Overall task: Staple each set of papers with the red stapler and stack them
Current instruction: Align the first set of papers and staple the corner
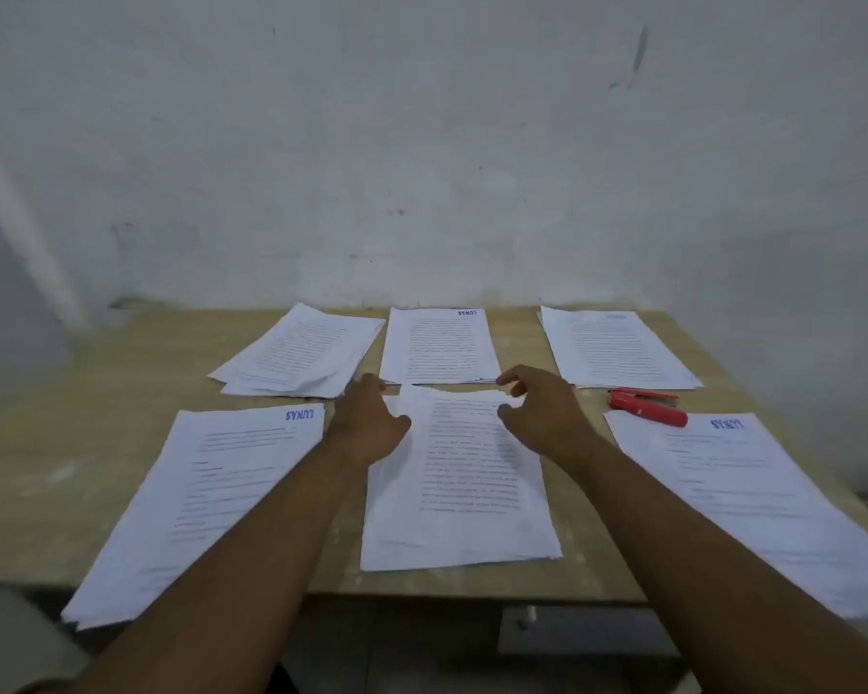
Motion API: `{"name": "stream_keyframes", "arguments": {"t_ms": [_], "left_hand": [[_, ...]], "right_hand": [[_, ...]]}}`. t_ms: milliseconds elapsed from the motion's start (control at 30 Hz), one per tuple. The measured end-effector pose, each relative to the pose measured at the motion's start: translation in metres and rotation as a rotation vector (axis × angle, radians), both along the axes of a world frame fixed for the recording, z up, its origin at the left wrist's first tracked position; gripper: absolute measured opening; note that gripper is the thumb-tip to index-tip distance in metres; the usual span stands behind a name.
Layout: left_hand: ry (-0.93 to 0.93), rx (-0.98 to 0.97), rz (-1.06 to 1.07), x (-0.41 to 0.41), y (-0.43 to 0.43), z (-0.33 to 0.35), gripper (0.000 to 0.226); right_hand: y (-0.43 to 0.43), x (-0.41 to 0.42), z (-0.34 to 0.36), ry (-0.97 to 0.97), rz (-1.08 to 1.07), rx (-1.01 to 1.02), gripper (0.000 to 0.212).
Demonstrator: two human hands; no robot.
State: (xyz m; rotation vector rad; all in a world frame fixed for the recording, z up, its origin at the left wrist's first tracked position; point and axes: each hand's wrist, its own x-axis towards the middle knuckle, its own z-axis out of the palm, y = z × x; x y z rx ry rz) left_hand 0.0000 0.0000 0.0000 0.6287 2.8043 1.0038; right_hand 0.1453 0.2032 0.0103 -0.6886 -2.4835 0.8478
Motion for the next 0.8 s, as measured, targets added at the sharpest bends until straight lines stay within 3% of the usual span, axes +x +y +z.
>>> {"name": "stream_keyframes", "arguments": {"t_ms": [67, 200, 500, 667, 800], "left_hand": [[-0.043, -0.135, 0.040, 0.008, -0.008, 0.003, 0.069], [-0.101, -0.224, 0.115, 0.021, -0.015, 0.008, 0.028], [-0.333, 0.070, 0.095, 0.025, -0.014, 0.012, 0.024], [-0.258, 0.161, 0.026, 0.041, -0.014, 0.006, 0.011], [-0.295, 0.443, 0.044, 0.054, -0.014, 0.015, 0.018]], "right_hand": [[-0.009, 0.011, -0.003, -0.108, 0.018, 0.043, 0.045], [-0.023, 0.026, -0.018, -0.208, 0.044, 0.033, 0.056], [-0.031, 0.038, -0.036, -0.138, 0.042, 0.063, 0.049], [-0.028, 0.040, -0.042, -0.103, 0.049, 0.040, 0.050], [-0.031, 0.042, -0.038, 0.043, -0.035, -0.031, 0.073]]}}
